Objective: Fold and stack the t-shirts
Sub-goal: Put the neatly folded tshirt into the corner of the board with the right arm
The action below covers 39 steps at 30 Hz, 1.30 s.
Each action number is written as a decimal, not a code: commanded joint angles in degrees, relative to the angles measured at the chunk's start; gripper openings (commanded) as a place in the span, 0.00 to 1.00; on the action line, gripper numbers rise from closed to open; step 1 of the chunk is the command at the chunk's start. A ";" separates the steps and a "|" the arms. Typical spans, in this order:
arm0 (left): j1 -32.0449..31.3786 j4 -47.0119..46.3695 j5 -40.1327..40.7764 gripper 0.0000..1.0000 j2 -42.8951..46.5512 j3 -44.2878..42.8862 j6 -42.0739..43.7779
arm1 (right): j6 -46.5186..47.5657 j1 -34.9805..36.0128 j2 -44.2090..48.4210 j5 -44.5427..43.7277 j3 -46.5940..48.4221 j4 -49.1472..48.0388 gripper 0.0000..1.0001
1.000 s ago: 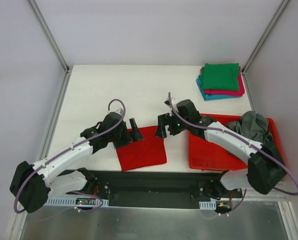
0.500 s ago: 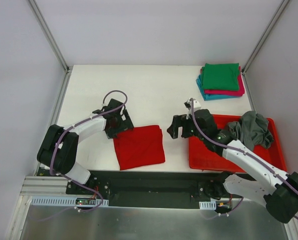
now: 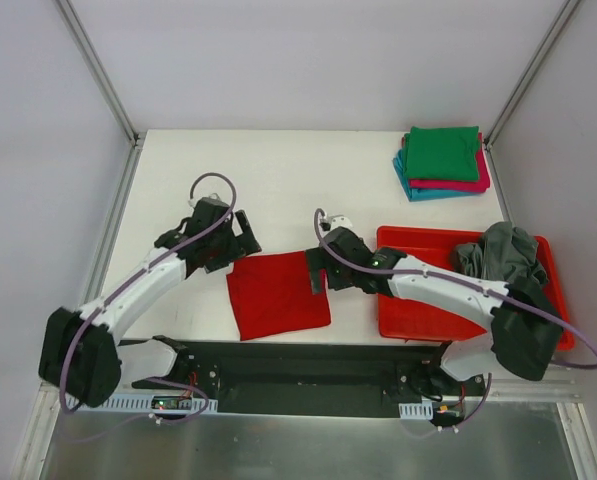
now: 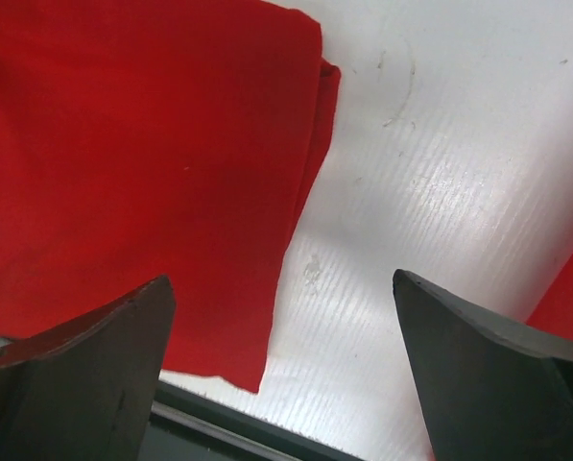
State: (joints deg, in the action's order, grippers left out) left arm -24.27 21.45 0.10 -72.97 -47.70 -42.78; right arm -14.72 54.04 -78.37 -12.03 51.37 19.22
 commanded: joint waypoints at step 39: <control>0.37 19.68 15.19 0.99 35.00 15.18 -5.64 | 30.69 3.71 -26.83 -36.29 22.53 2.93 0.01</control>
State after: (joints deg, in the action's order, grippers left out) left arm -24.27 37.87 12.10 -40.45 -33.04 -47.09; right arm 0.25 60.07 -104.66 -28.34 68.49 21.50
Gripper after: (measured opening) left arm 0.990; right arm 0.053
